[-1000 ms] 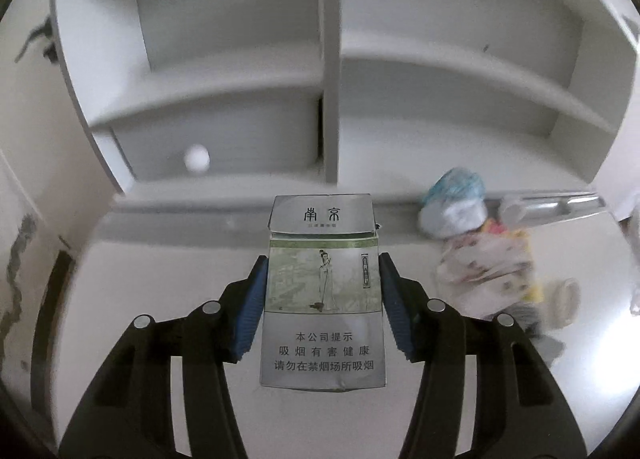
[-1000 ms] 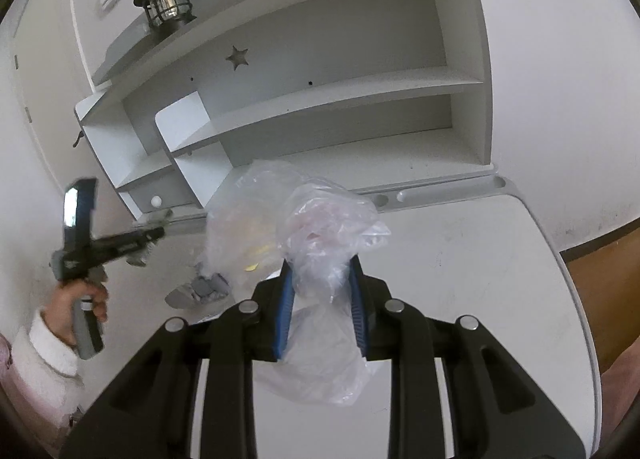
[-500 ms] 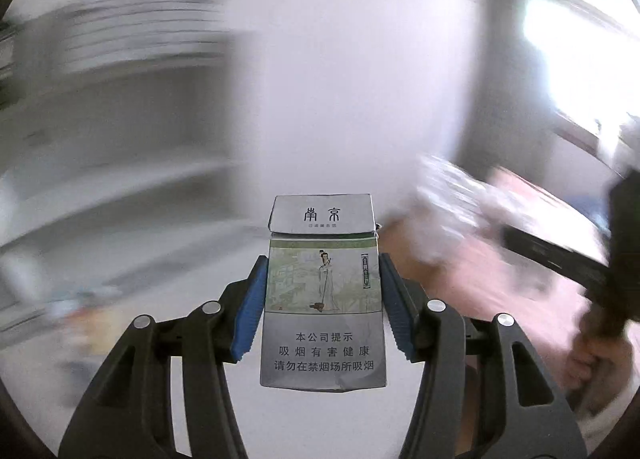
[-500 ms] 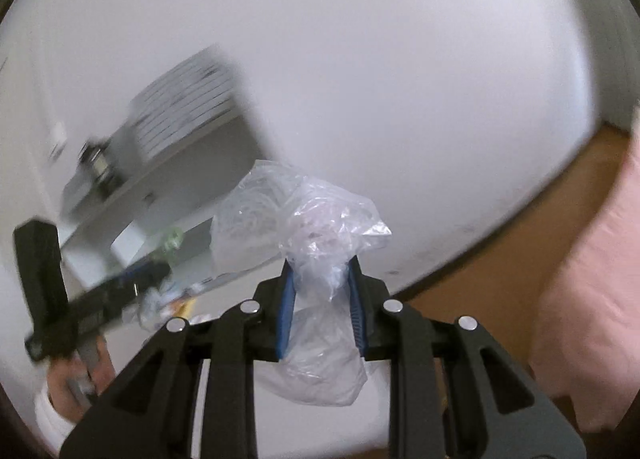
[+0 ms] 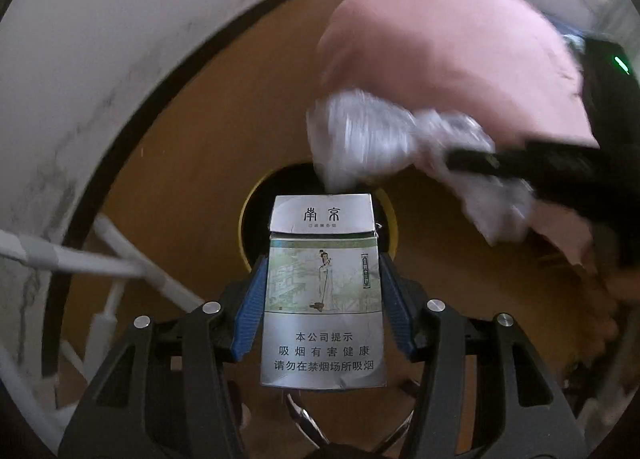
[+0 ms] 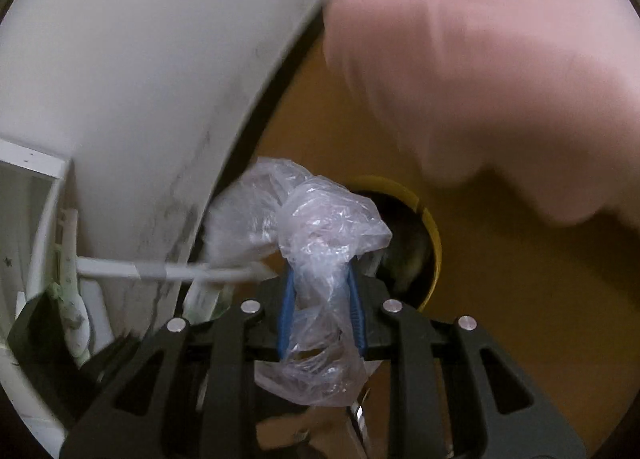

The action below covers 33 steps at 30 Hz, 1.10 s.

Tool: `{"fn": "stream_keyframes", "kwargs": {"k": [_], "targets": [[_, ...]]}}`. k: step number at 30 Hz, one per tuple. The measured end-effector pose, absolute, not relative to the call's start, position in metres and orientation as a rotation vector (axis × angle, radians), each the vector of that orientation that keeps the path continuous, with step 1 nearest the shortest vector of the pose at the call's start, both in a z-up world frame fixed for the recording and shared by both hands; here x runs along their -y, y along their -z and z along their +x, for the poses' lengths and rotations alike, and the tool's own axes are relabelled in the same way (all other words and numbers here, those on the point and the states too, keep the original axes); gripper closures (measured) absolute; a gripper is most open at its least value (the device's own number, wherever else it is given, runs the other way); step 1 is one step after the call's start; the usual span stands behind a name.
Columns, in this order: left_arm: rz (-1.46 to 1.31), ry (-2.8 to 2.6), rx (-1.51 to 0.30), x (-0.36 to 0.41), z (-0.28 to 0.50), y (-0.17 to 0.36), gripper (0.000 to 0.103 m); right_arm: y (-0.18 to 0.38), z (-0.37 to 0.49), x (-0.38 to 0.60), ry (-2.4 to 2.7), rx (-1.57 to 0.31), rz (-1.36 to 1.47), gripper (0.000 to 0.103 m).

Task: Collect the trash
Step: 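Carry the bag and cigarette pack over the black bin and release both, then move both open tools back toward the desk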

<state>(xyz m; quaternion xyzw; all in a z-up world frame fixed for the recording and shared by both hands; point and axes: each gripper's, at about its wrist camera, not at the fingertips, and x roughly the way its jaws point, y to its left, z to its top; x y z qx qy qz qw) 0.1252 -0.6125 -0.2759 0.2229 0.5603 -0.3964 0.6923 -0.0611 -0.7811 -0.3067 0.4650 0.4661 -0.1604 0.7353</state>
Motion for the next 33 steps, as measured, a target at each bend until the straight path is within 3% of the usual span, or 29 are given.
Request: {"fn": "stream_keyframes", "kwargs": {"k": [11,12,13,14,15,20,25,29,33], "targets": [[0.478,0.843,-1.351,0.645,0.137,0.321,0.049,0.346,-0.051,0.793,0.364,-1.056,1.093,0.077],[0.46,0.843,-1.351,0.646,0.137,0.323,0.046,0.348,-0.052,0.793,0.36,-1.049,1.105,0.065],[0.418,0.861,-1.359,0.645,0.136,0.325,0.024,0.348,-0.049,0.791,0.356,-1.051,1.113,0.053],[0.404,0.867,-1.356,0.646,0.137,0.327,0.011,0.348,-0.048,0.79,0.353,-1.048,1.12,0.024],[0.394,0.87,-1.333,0.643,0.136,0.328,0.006,0.348,-0.048,0.79,0.355,-1.042,1.119,0.012],[0.444,0.895,-1.223,0.649,0.127,0.321,0.006,0.333,-0.056,0.799,0.387,-0.989,1.123,0.012],[0.354,1.03,-0.997,0.652,0.09,0.247,0.006,0.261,-0.086,0.819,0.587,-0.806,1.016,0.012],[0.175,1.155,-0.713,0.63,0.065,0.131,0.006,0.174,-0.112,0.81,0.783,-0.589,0.797,0.007],[0.085,1.172,-0.597,0.575,0.074,0.042,0.006,0.124,-0.119,0.779,0.896,-0.485,0.56,0.007]]}}
